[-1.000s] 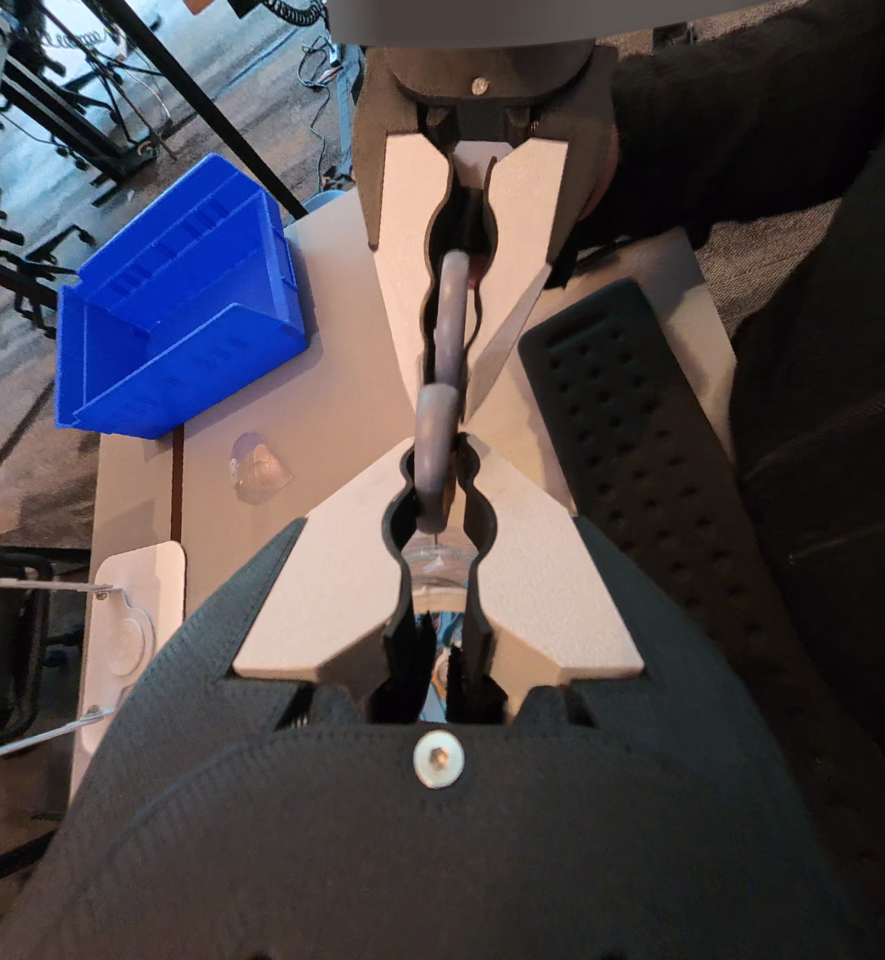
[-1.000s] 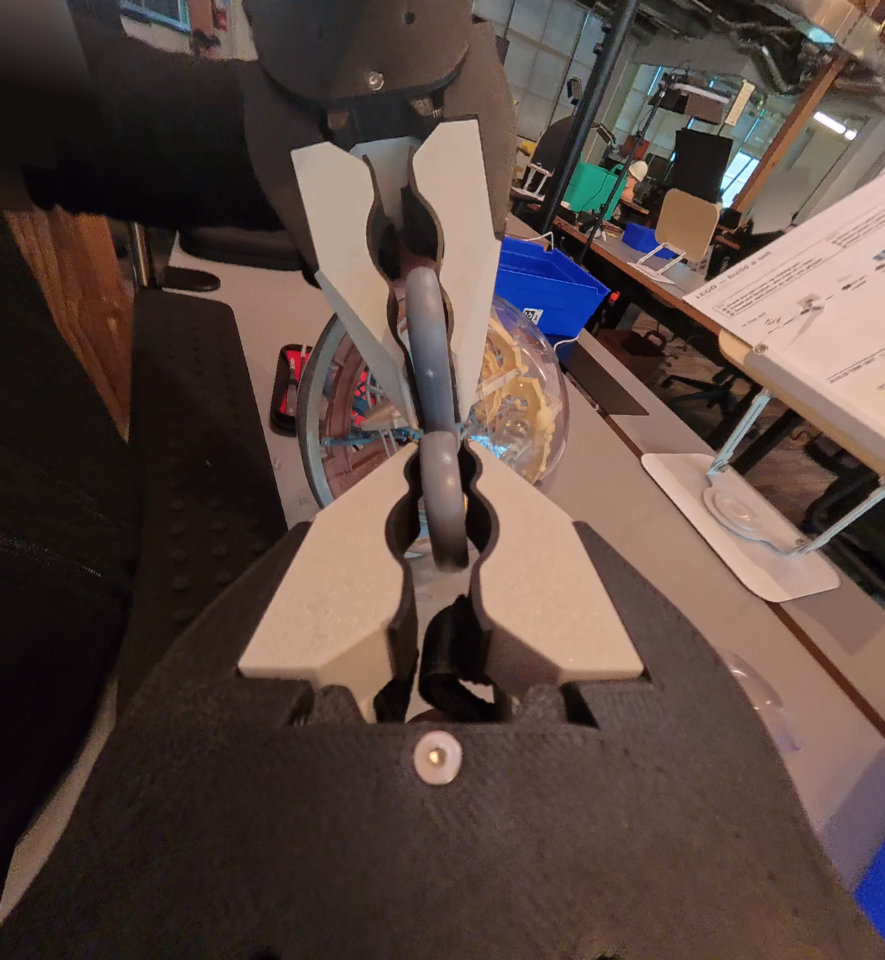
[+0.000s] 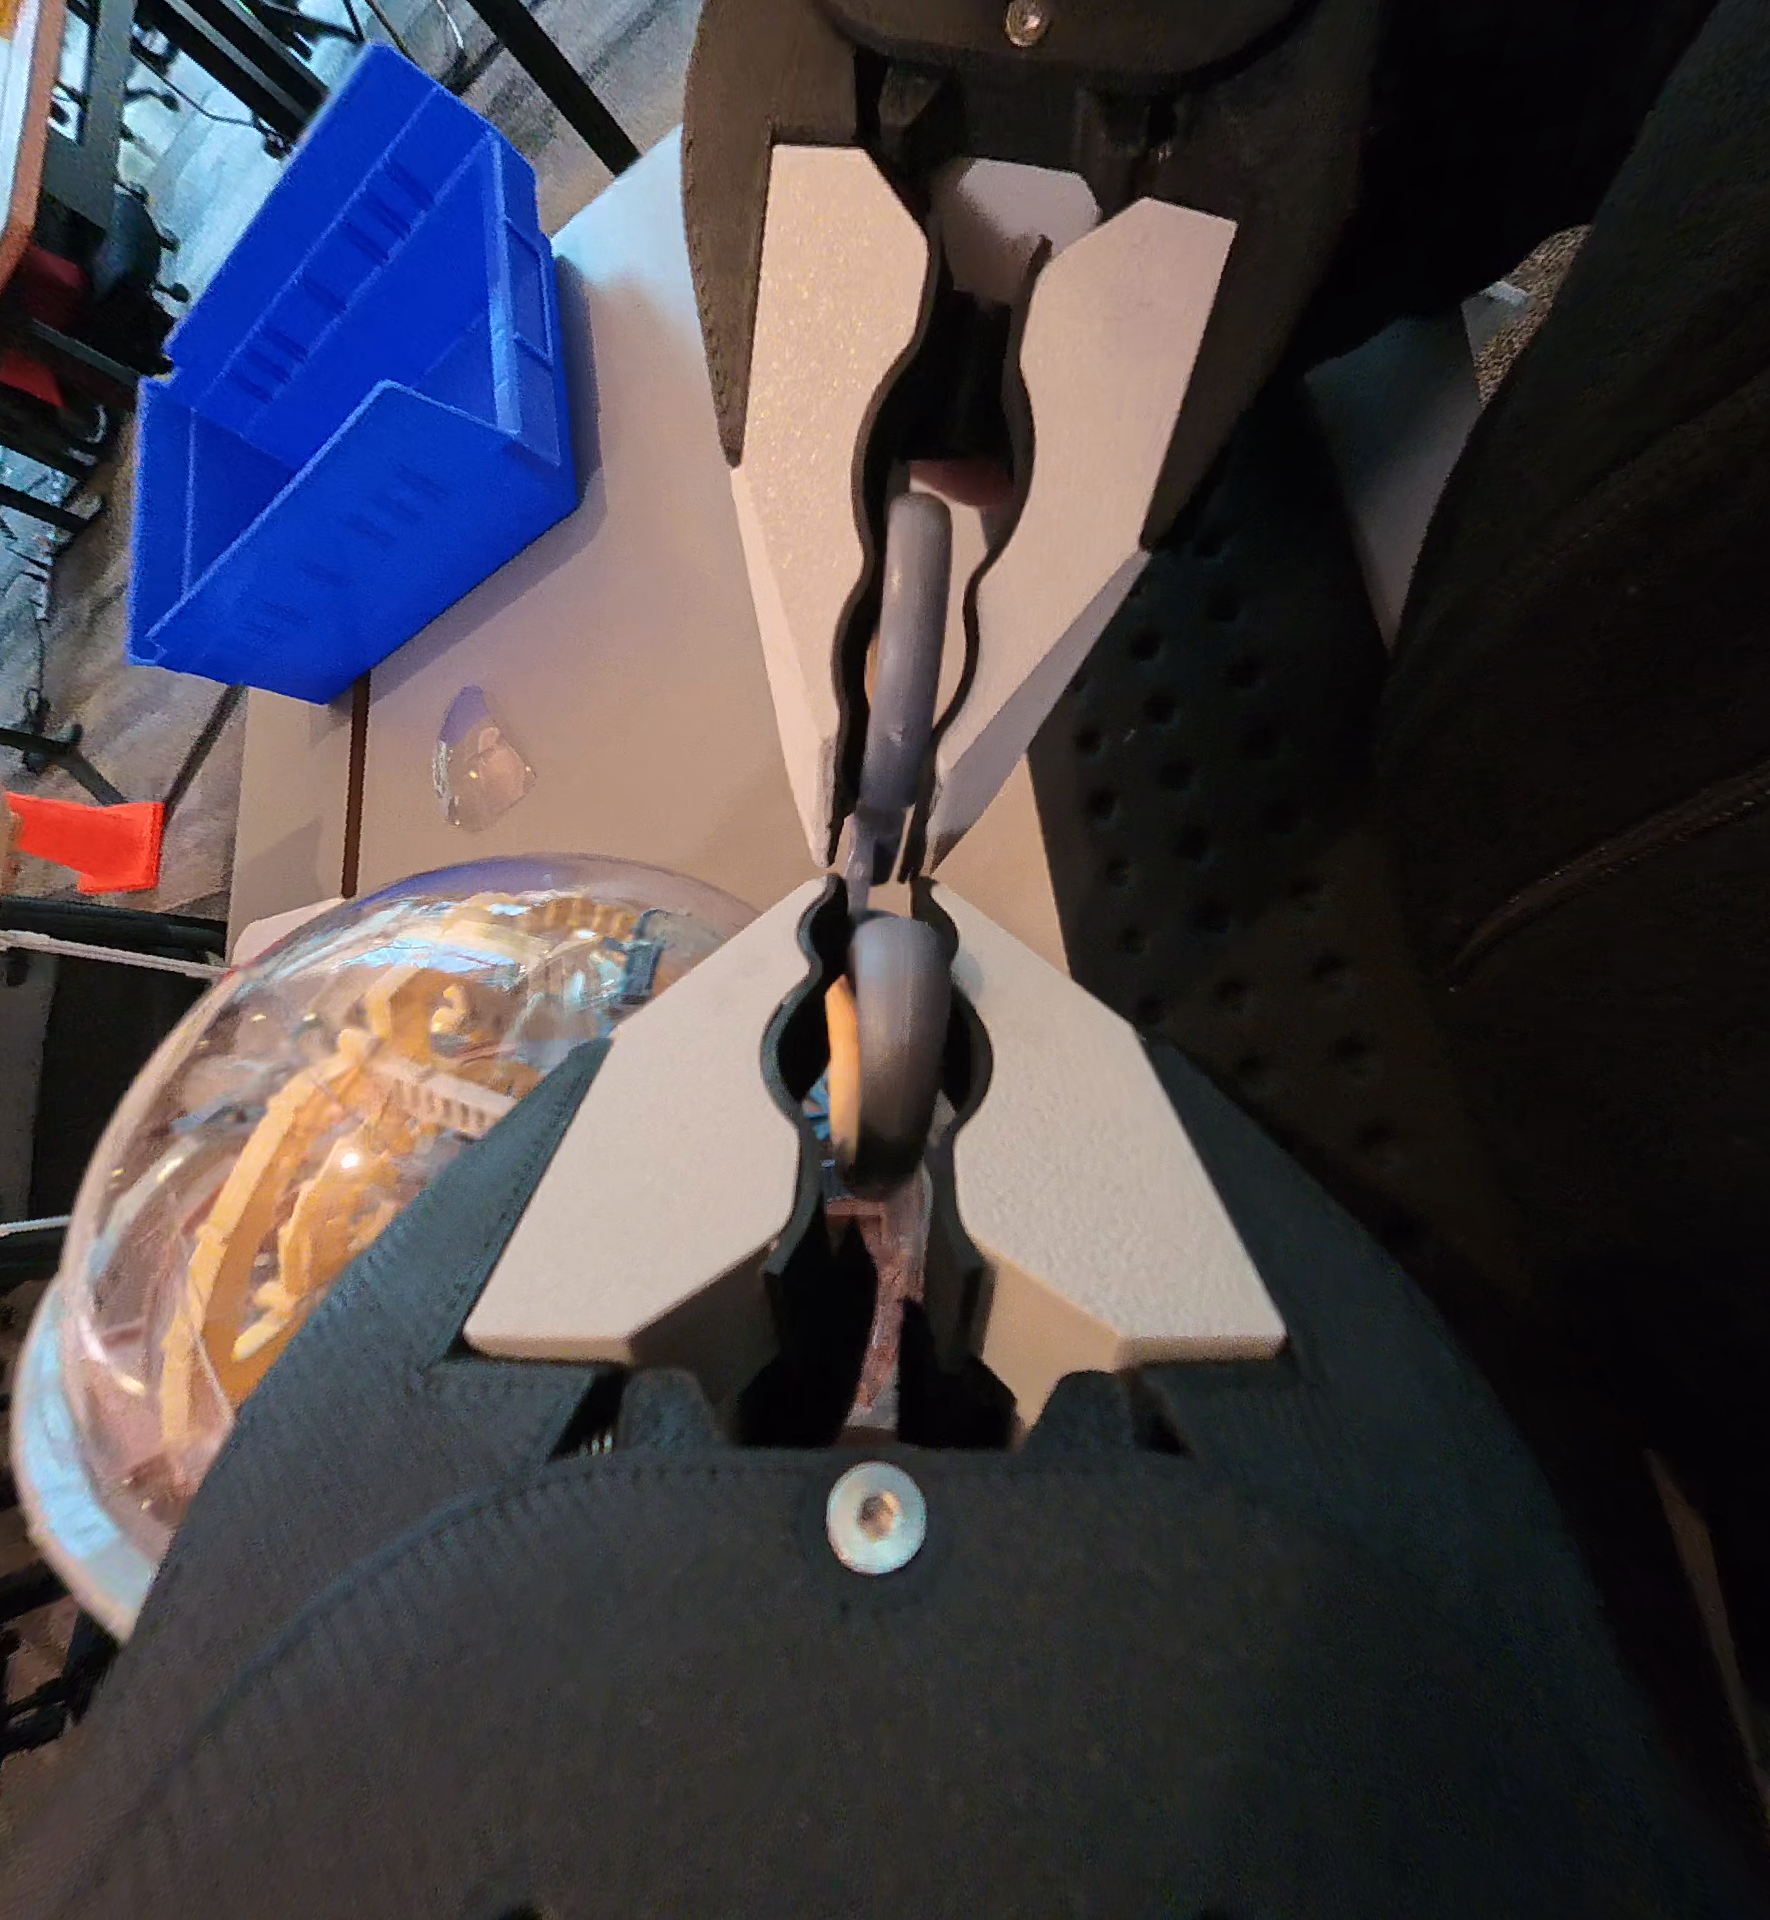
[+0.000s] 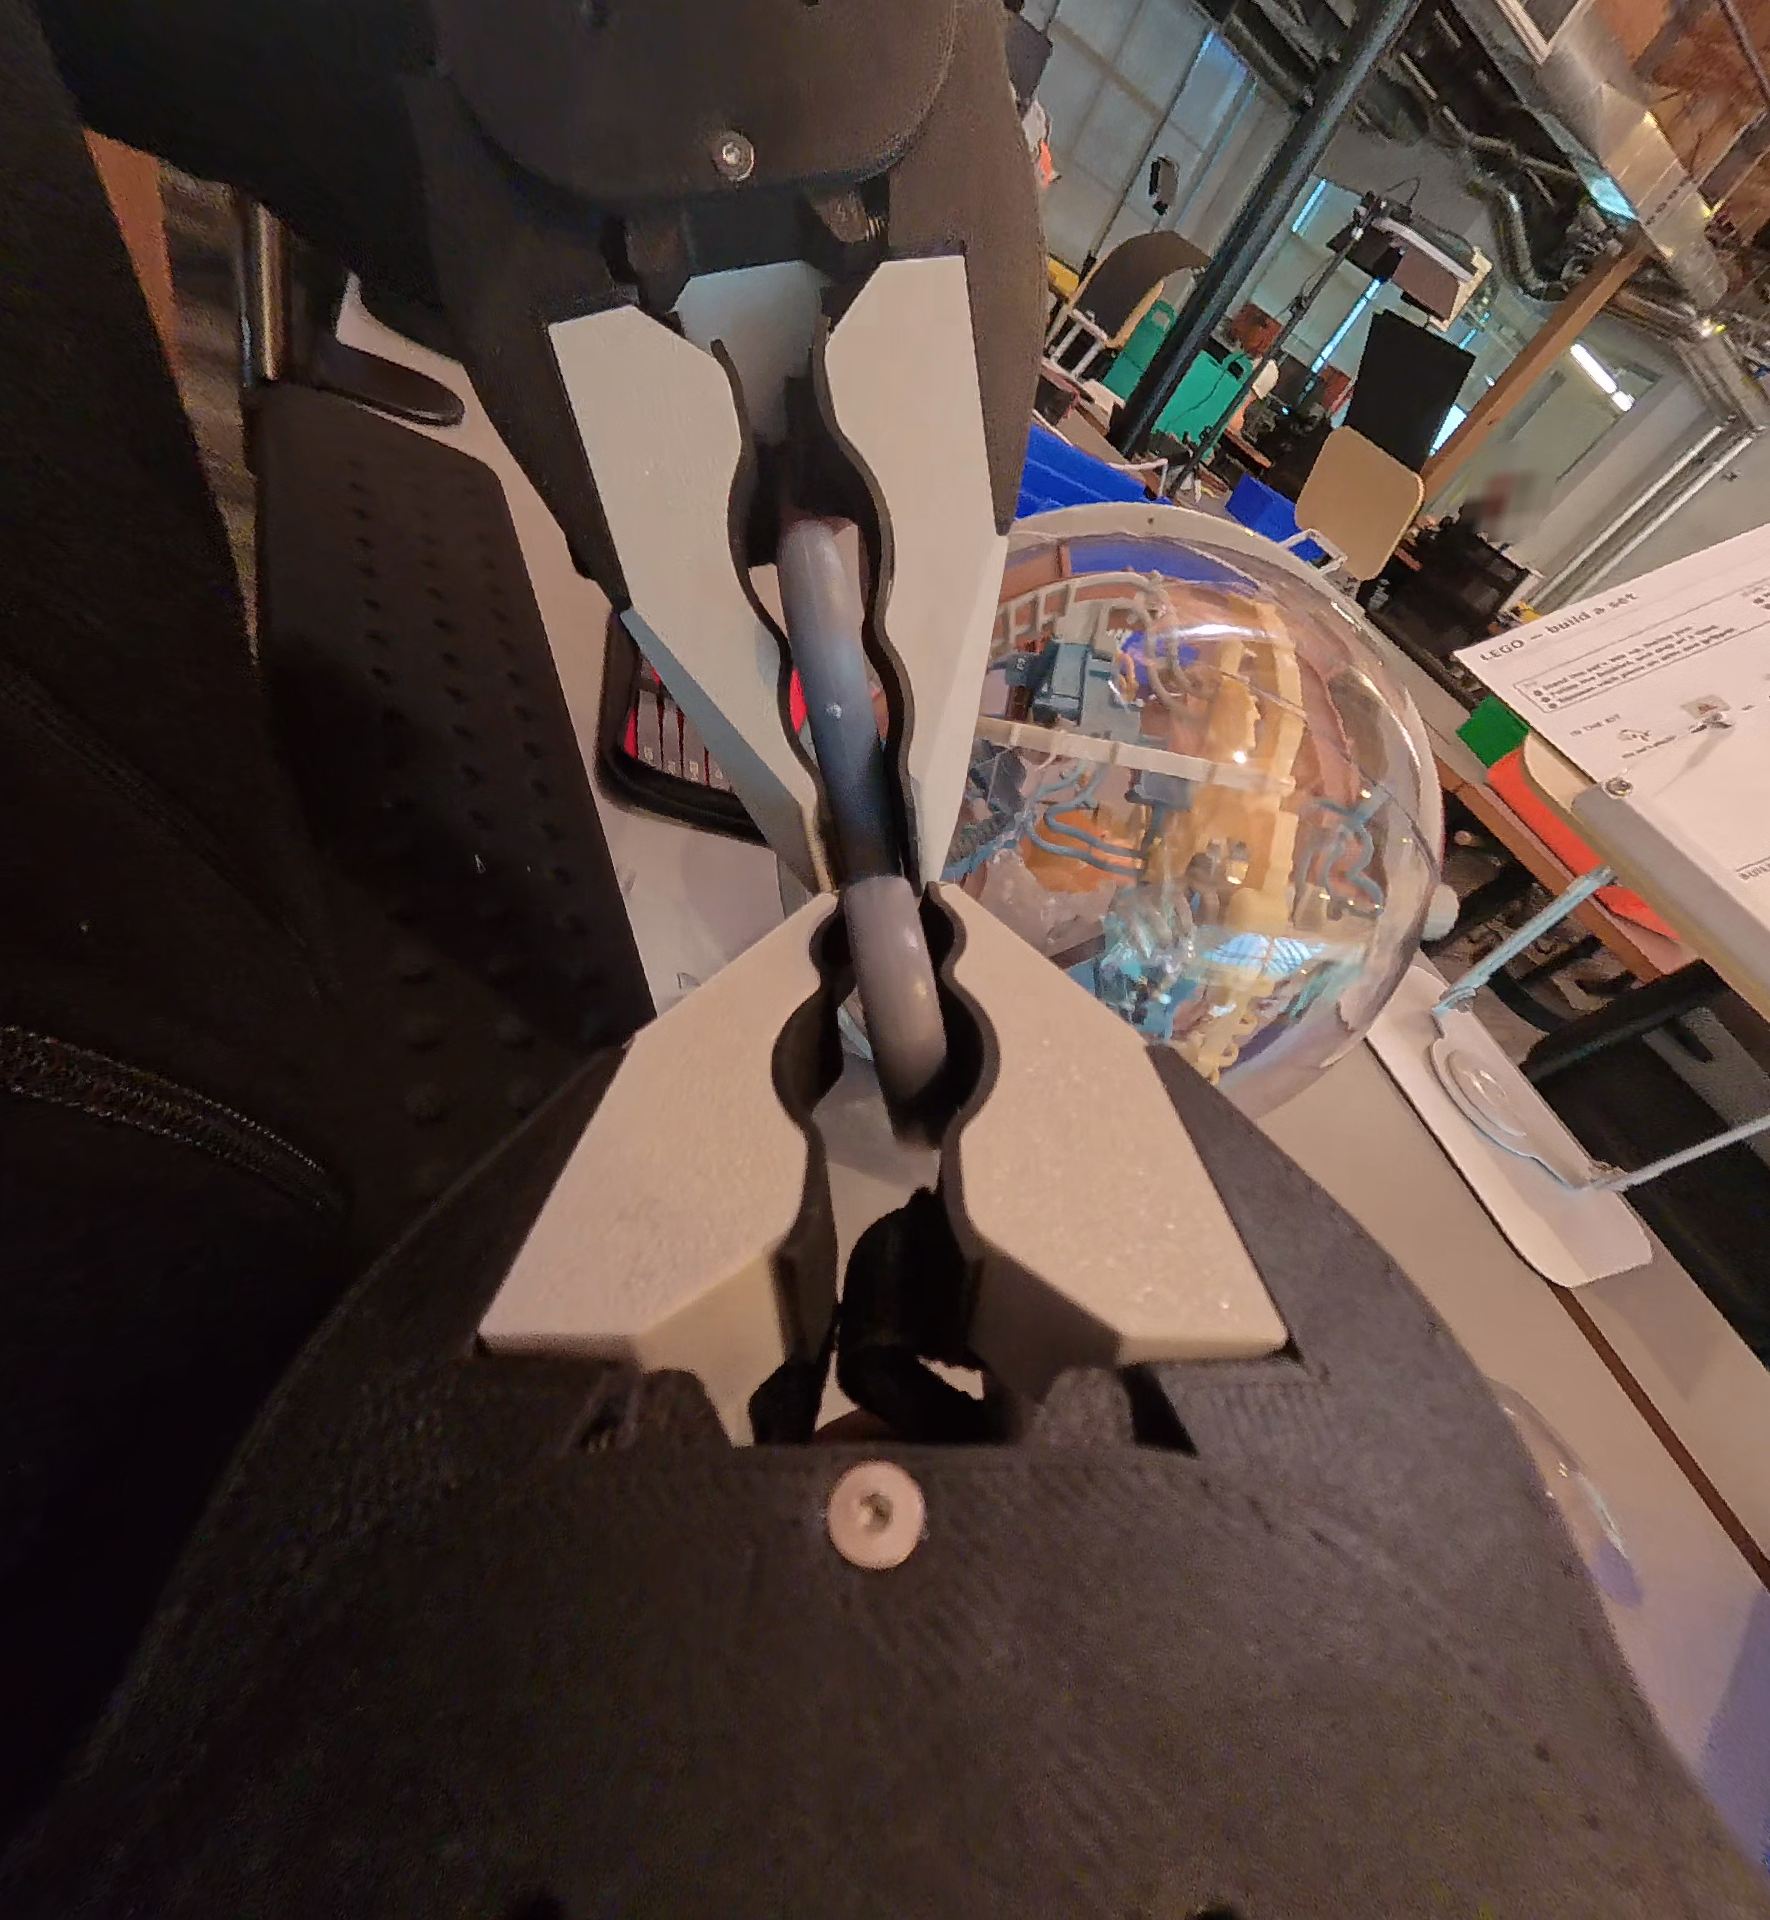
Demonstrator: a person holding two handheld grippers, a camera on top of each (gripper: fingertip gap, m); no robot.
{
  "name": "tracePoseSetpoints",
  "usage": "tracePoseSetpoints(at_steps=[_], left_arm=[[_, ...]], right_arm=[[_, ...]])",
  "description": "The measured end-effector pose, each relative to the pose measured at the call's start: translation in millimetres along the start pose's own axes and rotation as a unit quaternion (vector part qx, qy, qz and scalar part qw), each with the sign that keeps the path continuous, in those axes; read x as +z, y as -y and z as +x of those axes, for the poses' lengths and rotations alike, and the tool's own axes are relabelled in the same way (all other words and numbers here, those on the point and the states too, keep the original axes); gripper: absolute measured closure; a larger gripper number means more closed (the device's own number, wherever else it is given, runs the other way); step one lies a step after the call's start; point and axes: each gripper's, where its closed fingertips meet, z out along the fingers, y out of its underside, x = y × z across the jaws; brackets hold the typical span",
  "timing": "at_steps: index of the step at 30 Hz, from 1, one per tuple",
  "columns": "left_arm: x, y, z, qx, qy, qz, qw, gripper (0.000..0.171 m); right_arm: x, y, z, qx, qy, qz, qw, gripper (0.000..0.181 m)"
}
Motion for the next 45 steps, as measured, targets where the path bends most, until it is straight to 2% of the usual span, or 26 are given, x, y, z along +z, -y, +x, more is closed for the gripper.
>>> tracePoseSetpoints(at_steps=[2, 4, 10, 14, 15, 18, 21, 23, 25, 26, 27, 29, 30, 32, 33, 34, 37, 39, 42, 45], left_arm=[[3, -1, 3, 0.016, 0.015, 0.002, 1.0, 0.165], [7, 0, 12, 0.02, -0.003, 0.003, 1.0, 0.168], [13, -14, 6, 0.012, 0.028, -0.025, 0.999, 0.167], [10, -17, 6, 0.004, 0.046, -0.028, 0.999, 0.163], [9, -19, 7, -0.011, 0.052, -0.021, 0.998, 0.166], [0, -24, 13, -0.071, 0.062, -0.003, 0.996, 0.159], [-16, -23, 23, -0.181, 0.038, 0.038, 0.982, 0.138], [-29, -28, 27, -0.257, 0.022, 0.055, 0.965, 0.12], [-35, -39, 31, -0.348, -0.007, 0.058, 0.935, 0.101], [-35, -40, 34, -0.406, -0.035, 0.07, 0.91, 0.091], [-37, -34, 37, -0.468, -0.079, 0.1, 0.875, 0.089], [-39, -31, 34, -0.561, -0.127, 0.144, 0.805, 0.093], [-35, -35, 41, -0.589, -0.152, 0.133, 0.782, 0.094], [-25, -49, 53, -0.609, -0.155, 0.099, 0.772, 0.108], [-20, -52, 66, -0.615, -0.178, 0.076, 0.764, 0.108], [-16, -49, 74, -0.629, -0.203, 0.079, 0.747, 0.11], [-9, -49, 74, -0.667, -0.22, 0.124, 0.701, 0.12], [-7, -52, 68, -0.692, -0.21, 0.153, 0.674, 0.125], [-5, -55, 64, -0.701, -0.201, 0.163, 0.665, 0.127], [-2, -55, 63, -0.703, -0.197, 0.161, 0.664, 0.13]], right_arm=[[1, -3, -2, -0.002, -0.004, -0.008, 1.0, 0.174], [5, -2, -6, -0.016, -0.004, -0.018, 1.0, 0.174], [15, -12, -2, -0.044, -0.033, -0.052, 0.997, 0.174], [14, -15, -4, -0.047, -0.037, -0.04, 0.997, 0.173], [13, -16, -6, -0.054, -0.034, -0.04, 0.997, 0.172], [12, -16, -13, -0.077, -0.03, -0.034, 0.996, 0.172], [15, -17, -24, -0.115, -0.027, -0.042, 0.992, 0.172], [16, -19, -28, -0.132, -0.025, -0.047, 0.99, 0.172], [16, -21, -31, -0.152, -0.025, -0.054, 0.987, 0.173], [17, -21, -35, -0.165, -0.022, -0.058, 0.984, 0.173], [19, -21, -38, -0.179, -0.018, -0.061, 0.982, 0.172], [23, -19, -46, -0.205, -0.009, -0.07, 0.976, 0.172], [25, -19, -49, -0.211, -0.004, -0.074, 0.975, 0.172], [28, -18, -55, -0.213, 0.002, -0.073, 0.974, 0.17], [28, -18, -55, -0.214, -0.002, -0.073, 0.974, 0.171], [28, -18, -55, -0.214, -0.003, -0.073, 0.974, 0.171], [31, -21, -60, -0.219, 0.003, -0.079, 0.973, 0.17], [30, -24, -63, -0.206, 0.012, -0.083, 0.975, 0.168], [29, -28, -67, -0.135, 0.039, -0.083, 0.987, 0.16], [23, -32, -64, -0.06, 0.041, -0.095, 0.993, 0.141]])
